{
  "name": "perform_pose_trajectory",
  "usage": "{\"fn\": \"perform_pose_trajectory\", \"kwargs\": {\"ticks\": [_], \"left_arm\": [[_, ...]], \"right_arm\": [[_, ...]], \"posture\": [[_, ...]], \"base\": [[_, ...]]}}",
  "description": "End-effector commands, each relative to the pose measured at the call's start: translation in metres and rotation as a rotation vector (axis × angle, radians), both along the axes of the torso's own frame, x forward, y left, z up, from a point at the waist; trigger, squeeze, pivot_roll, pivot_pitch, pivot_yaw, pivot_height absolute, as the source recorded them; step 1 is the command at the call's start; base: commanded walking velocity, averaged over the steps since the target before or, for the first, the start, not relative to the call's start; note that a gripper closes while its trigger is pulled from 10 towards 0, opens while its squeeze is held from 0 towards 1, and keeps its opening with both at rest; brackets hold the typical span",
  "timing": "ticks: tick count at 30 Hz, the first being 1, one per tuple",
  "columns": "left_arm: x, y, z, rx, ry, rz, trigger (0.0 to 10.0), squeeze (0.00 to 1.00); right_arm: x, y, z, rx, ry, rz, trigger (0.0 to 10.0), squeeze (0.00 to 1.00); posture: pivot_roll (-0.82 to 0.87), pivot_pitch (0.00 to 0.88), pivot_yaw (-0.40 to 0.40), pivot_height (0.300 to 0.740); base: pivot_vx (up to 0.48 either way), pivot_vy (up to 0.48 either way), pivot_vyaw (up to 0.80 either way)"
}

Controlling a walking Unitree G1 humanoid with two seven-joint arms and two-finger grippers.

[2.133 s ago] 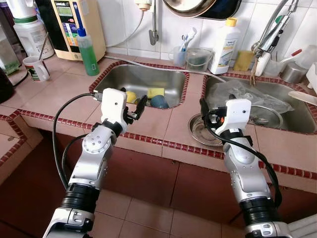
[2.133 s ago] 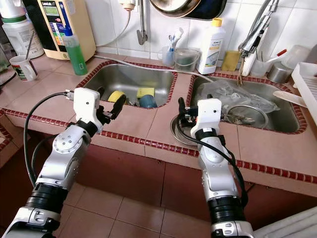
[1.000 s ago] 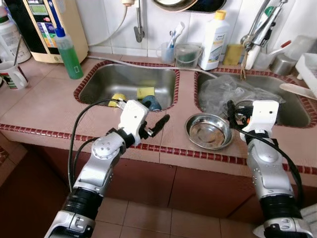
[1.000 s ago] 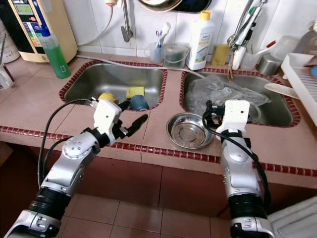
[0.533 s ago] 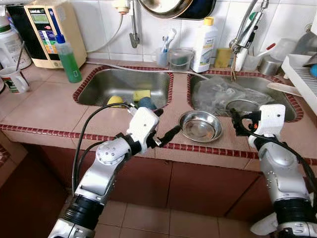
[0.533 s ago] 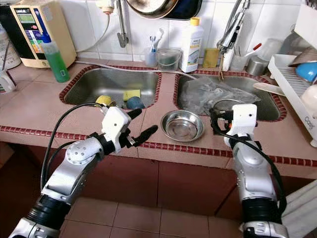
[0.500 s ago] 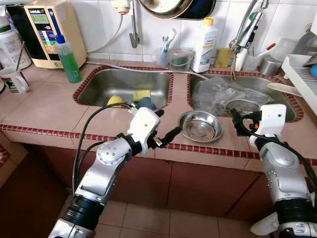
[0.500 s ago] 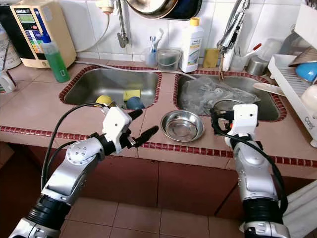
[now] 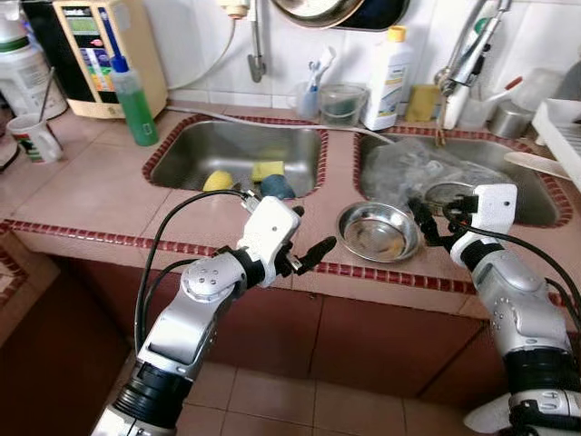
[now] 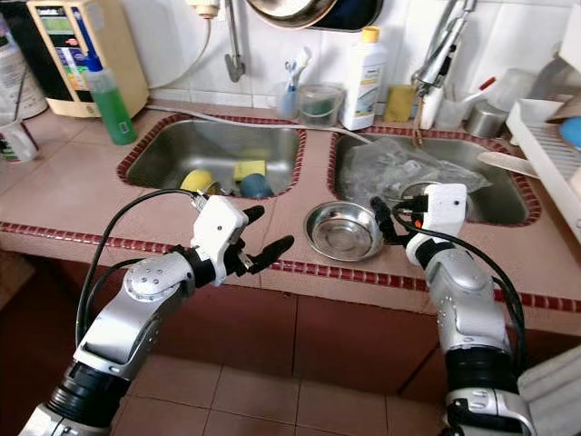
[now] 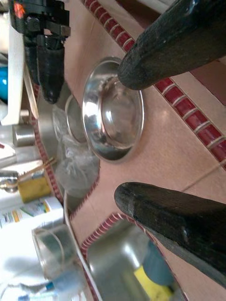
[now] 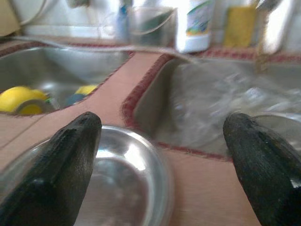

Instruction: Kitchen organization

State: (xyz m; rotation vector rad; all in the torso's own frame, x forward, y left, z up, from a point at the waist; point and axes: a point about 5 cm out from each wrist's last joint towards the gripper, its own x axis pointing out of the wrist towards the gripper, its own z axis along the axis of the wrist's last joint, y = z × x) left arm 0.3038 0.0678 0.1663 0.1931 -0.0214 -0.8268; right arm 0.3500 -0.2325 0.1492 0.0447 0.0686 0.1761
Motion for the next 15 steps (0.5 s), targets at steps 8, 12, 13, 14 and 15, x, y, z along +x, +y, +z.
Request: {"fn": "perform_pose_trajectory", "kwargs": {"ticks": [8, 12, 13, 14, 15], "left_arm": [[-0.007, -0.003, 0.007, -0.016, 0.001, 0.010, 10.0, 0.00], [-0.008, -0.003, 0.007, -0.017, 0.004, 0.014, 10.0, 0.00], [-0.009, -0.003, 0.007, -0.017, 0.007, 0.020, 10.0, 0.00], [-0.009, -0.003, 0.007, -0.018, 0.009, 0.022, 10.0, 0.00], [-0.009, -0.002, 0.007, -0.020, 0.013, 0.022, 10.0, 0.00]], "right_arm": [[0.005, -0.010, -0.019, 0.018, 0.133, -0.011, 10.0, 0.00], [0.006, -0.010, -0.020, 0.029, 0.140, -0.009, 10.0, 0.00], [0.006, -0.009, -0.024, 0.038, 0.158, -0.009, 10.0, 0.00], [0.006, -0.009, -0.026, 0.042, 0.168, -0.009, 10.0, 0.00], [0.006, -0.009, -0.028, 0.046, 0.175, -0.015, 10.0, 0.00]], "posture": [[-0.05, 0.019, 0.018, 0.740], [-0.05, 0.021, 0.017, 0.740], [-0.05, 0.022, 0.018, 0.740], [-0.05, 0.022, 0.018, 0.740], [-0.05, 0.024, 0.019, 0.740]], "base": [[0.000, 0.000, 0.00], [0.000, 0.000, 0.00], [0.000, 0.000, 0.00], [0.000, 0.000, 0.00], [0.000, 0.000, 0.00]]}}
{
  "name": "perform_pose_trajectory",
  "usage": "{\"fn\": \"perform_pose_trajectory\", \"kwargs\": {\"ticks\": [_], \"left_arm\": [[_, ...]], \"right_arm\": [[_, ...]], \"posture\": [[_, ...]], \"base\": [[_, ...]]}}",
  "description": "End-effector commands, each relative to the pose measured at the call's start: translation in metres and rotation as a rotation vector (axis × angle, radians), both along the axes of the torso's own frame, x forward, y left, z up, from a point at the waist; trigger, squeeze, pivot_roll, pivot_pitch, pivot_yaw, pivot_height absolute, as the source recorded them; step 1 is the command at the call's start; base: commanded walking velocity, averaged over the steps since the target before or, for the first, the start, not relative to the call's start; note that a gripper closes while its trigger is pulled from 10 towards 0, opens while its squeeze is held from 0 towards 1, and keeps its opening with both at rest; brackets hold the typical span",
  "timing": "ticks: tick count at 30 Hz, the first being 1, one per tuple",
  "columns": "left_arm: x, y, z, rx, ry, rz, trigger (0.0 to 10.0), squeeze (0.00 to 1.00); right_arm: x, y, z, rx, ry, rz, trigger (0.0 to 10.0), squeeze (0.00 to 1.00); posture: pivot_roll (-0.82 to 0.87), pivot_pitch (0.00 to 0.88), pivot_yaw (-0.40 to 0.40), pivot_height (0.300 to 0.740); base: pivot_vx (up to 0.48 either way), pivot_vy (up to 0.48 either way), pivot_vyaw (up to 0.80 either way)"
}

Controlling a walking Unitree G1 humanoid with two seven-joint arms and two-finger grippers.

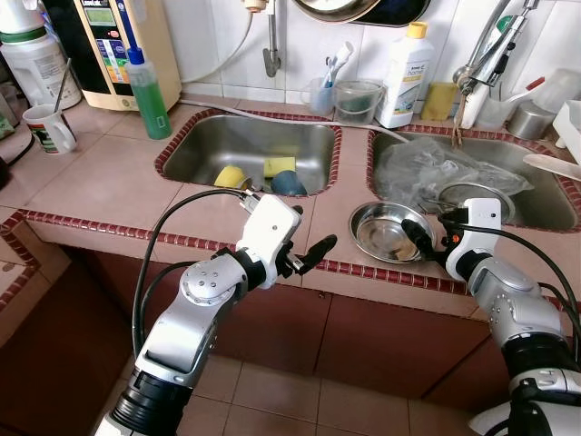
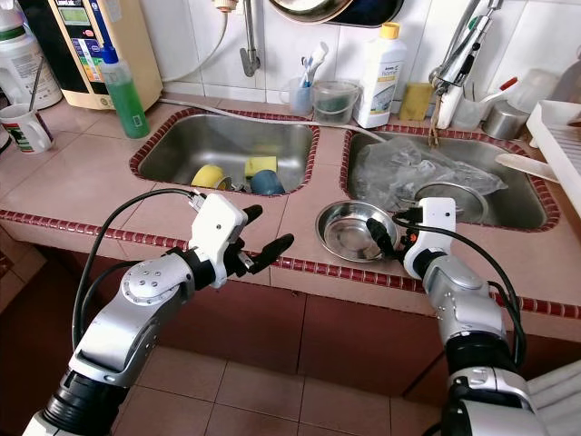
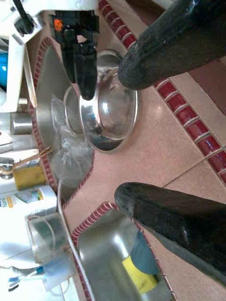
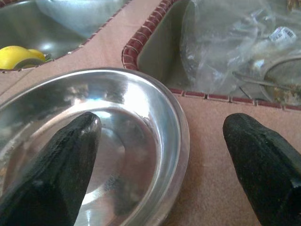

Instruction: Kitchen organization

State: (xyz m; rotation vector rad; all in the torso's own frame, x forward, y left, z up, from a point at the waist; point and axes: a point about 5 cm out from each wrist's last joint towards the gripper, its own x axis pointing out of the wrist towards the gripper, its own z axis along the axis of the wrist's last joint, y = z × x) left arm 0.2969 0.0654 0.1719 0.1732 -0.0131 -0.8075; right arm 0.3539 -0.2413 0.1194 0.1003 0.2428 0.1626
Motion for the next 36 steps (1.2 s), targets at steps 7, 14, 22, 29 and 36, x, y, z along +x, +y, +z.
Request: {"fn": "perform_pose_trajectory", "kwargs": {"ticks": [7, 14, 22, 29, 36], "left_arm": [[-0.003, 0.000, 0.003, -0.001, 0.000, 0.005, 10.0, 0.00], [-0.003, -0.001, 0.004, 0.000, 0.002, 0.005, 10.0, 0.00], [-0.002, -0.002, 0.005, -0.004, 0.004, 0.006, 10.0, 0.00], [-0.002, -0.002, 0.006, -0.008, 0.005, 0.008, 10.0, 0.00], [-0.003, -0.002, 0.007, -0.014, 0.007, 0.010, 10.0, 0.00]], "right_arm": [[0.004, -0.003, -0.003, -0.007, 0.020, -0.035, 9.8, 0.00], [0.008, -0.006, -0.001, -0.062, 0.032, -0.051, 5.0, 0.00], [0.012, -0.006, 0.003, 0.044, 0.053, -0.067, 0.0, 0.00], [0.015, 0.000, 0.005, 0.206, 0.072, -0.049, 0.0, 0.00], [0.015, 0.000, 0.003, 0.240, 0.104, -0.059, 0.0, 0.00]], "posture": [[-0.05, 0.026, 0.025, 0.740], [-0.05, 0.025, 0.032, 0.740], [-0.05, 0.023, 0.033, 0.740], [-0.04, 0.021, 0.031, 0.740], [-0.04, 0.018, 0.028, 0.740]], "base": [[0.000, 0.000, 0.00], [0.000, 0.000, 0.00], [0.000, 0.000, 0.00], [0.000, 0.000, 0.00], [0.000, 0.000, 0.00]]}}
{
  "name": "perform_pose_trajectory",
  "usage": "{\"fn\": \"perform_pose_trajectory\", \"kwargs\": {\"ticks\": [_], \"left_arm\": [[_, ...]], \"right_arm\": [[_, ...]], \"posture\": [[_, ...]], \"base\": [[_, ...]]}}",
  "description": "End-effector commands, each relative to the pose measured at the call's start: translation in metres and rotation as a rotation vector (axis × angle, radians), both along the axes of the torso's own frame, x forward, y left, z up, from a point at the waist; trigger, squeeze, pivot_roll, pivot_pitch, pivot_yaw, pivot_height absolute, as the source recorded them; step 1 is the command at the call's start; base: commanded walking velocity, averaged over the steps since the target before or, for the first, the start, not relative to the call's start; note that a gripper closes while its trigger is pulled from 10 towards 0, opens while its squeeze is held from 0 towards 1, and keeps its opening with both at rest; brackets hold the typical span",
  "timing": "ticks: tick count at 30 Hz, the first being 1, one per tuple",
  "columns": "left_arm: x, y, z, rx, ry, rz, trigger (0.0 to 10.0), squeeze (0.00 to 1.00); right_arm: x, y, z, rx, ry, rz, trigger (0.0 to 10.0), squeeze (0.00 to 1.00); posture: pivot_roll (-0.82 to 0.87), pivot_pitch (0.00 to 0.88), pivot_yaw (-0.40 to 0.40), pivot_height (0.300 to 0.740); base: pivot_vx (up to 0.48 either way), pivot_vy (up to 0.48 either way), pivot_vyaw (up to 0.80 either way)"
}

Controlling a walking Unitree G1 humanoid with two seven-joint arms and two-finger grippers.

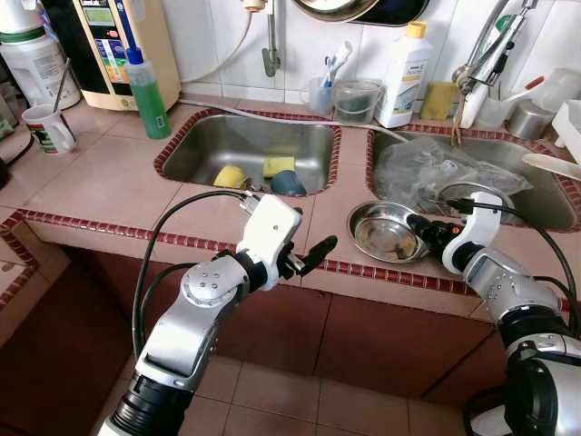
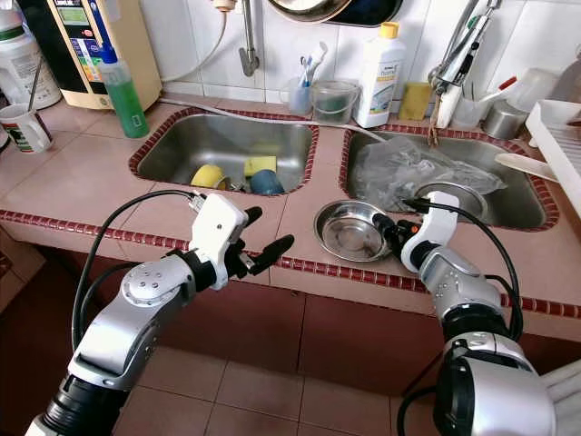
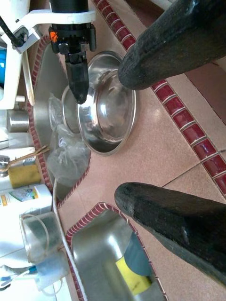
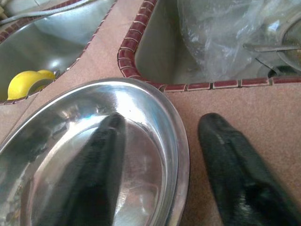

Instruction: Kitchen organization

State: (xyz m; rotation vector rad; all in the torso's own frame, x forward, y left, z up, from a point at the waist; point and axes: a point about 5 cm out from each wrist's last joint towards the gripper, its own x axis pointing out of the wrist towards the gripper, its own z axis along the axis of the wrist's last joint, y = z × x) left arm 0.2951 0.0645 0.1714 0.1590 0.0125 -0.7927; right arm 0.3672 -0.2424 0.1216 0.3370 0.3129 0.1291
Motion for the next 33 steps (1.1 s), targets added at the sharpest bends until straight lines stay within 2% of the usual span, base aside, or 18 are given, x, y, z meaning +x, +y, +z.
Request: {"fn": "perform_pose_trajectory", "kwargs": {"ticks": [1, 10, 18, 28, 33], "left_arm": [[-0.001, -0.002, 0.008, -0.011, -0.021, -0.006, 10.0, 0.00], [0.000, -0.002, 0.009, -0.015, -0.025, 0.002, 10.0, 0.00], [-0.001, -0.002, 0.008, -0.020, -0.023, 0.005, 10.0, 0.00], [-0.002, -0.005, 0.006, -0.011, -0.022, -0.014, 10.0, 0.00], [-0.001, -0.005, 0.006, -0.011, -0.028, -0.010, 10.0, 0.00]], "right_arm": [[0.000, 0.000, -0.001, 0.019, 0.029, -0.005, 0.0, 0.00], [-0.007, 0.001, -0.016, 0.024, 0.107, -0.004, 0.0, 0.00], [-0.011, -0.003, -0.022, 0.037, 0.123, -0.017, 0.0, 0.00], [-0.010, -0.005, -0.019, 0.034, 0.108, -0.023, 0.0, 0.00], [-0.007, -0.007, -0.013, 0.037, 0.069, -0.048, 0.0, 0.00]], "posture": [[-0.04, 0.014, 0.026, 0.740], [-0.03, 0.005, 0.020, 0.740], [-0.03, 0.000, 0.016, 0.740], [-0.04, 0.000, 0.018, 0.740], [-0.04, 0.000, 0.017, 0.740]], "base": [[0.000, 0.000, 0.00], [0.000, 0.000, 0.00], [0.000, 0.000, 0.00], [0.000, 0.000, 0.00], [0.000, 0.000, 0.00]]}}
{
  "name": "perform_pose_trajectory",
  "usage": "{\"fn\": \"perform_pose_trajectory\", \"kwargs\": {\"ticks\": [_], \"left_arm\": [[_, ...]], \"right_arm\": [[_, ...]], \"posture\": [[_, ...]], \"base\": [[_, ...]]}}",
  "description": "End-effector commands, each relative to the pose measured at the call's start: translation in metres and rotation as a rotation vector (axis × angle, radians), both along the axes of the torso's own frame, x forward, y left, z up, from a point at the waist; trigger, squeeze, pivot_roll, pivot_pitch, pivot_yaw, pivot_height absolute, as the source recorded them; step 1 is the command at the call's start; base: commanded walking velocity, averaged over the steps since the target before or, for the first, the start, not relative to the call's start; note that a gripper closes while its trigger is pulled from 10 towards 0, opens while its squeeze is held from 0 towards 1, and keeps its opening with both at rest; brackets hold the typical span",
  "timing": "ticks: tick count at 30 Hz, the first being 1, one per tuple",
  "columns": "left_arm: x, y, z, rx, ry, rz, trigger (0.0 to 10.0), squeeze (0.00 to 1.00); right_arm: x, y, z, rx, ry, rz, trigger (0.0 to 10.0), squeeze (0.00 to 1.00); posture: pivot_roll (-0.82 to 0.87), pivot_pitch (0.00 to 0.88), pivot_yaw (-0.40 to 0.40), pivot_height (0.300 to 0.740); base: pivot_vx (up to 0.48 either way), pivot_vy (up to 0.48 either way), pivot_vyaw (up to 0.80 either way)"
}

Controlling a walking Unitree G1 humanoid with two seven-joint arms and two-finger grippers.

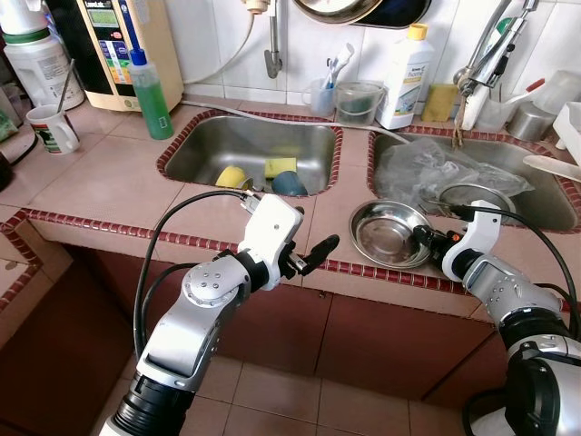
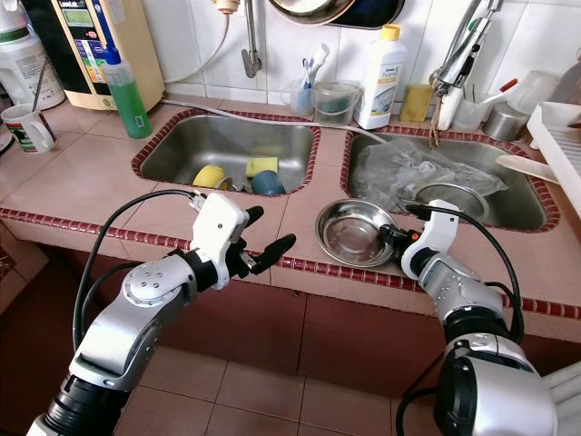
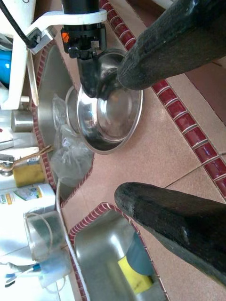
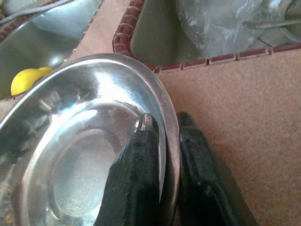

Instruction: Kitchen organization

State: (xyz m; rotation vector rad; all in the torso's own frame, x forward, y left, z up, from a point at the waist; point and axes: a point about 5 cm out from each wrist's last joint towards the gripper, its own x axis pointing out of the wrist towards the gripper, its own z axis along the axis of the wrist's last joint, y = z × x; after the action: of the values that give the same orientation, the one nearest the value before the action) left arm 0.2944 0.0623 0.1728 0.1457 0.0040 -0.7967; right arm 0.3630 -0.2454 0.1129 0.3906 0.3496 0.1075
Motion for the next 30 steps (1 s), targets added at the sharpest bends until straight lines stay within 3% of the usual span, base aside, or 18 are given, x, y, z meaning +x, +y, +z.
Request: {"fn": "perform_pose_trajectory", "kwargs": {"ticks": [1, 6, 9, 10, 12, 13, 14, 15, 16, 20, 30], "left_arm": [[-0.001, -0.003, 0.005, 0.004, -0.025, -0.005, 10.0, 0.00], [0.003, 0.000, 0.008, 0.000, -0.071, 0.018, 10.0, 0.00], [0.010, 0.005, 0.011, -0.004, -0.094, 0.062, 10.0, 0.00], [0.009, 0.006, 0.010, -0.036, -0.058, 0.020, 10.0, 0.00], [0.013, 0.009, 0.012, -0.063, -0.050, 0.050, 10.0, 0.00], [0.015, 0.011, 0.013, -0.080, -0.056, 0.062, 10.0, 0.00], [0.016, 0.012, 0.014, -0.085, -0.070, 0.066, 10.0, 0.00], [0.017, 0.013, 0.016, -0.087, -0.088, 0.078, 10.0, 0.00], [0.019, 0.015, 0.017, -0.086, -0.096, 0.095, 10.0, 0.00], [0.027, 0.023, 0.019, -0.083, -0.138, 0.179, 10.0, 0.00], [0.039, 0.033, 0.016, -0.166, -0.039, 0.221, 10.0, 0.00]], "right_arm": [[-0.003, -0.004, -0.005, -0.011, 0.026, -0.025, 0.0, 0.00], [0.004, -0.007, 0.013, 0.003, -0.100, -0.048, 0.0, 0.00], [0.009, -0.006, 0.033, -0.015, -0.265, -0.042, 0.0, 0.00], [0.010, -0.004, 0.039, -0.012, -0.305, -0.037, 0.0, 0.00], [0.012, 0.000, 0.051, -0.001, -0.396, -0.022, 0.3, 0.00], [0.012, 0.002, 0.055, 0.012, -0.422, -0.013, 0.9, 0.00], [0.012, 0.003, 0.058, 0.013, -0.448, -0.005, 2.9, 0.00], [0.011, 0.005, 0.064, 0.013, -0.498, 0.005, 3.5, 0.00], [0.011, 0.006, 0.067, 0.010, -0.522, 0.003, 6.6, 0.00], [0.007, 0.012, 0.079, 0.066, -0.624, 0.000, 10.0, 0.00], [-0.010, 0.032, 0.096, 0.024, -0.812, -0.008, 10.0, 0.00]], "posture": [[-0.04, 0.000, 0.017, 0.740], [-0.04, 0.000, 0.016, 0.740], [-0.04, 0.000, 0.012, 0.740], [-0.04, 0.000, 0.012, 0.740], [-0.04, 0.000, 0.010, 0.740], [-0.04, 0.000, 0.009, 0.740], [-0.04, 0.000, 0.008, 0.740], [-0.04, 0.000, 0.008, 0.740], [-0.04, 0.000, 0.005, 0.740], [-0.04, 0.000, 0.003, 0.740], [-0.04, 0.000, 0.012, 0.740]], "base": [[0.000, 0.000, 0.00], [0.000, 0.000, 0.00], [0.000, 0.000, 0.00], [0.000, 0.000, 0.00], [0.000, 0.000, 0.00], [0.000, 0.000, 0.00], [0.000, 0.000, 0.00], [0.000, 0.000, 0.00], [0.000, 0.000, 0.00], [0.000, 0.000, 0.00], [0.000, 0.026, 0.00]]}}
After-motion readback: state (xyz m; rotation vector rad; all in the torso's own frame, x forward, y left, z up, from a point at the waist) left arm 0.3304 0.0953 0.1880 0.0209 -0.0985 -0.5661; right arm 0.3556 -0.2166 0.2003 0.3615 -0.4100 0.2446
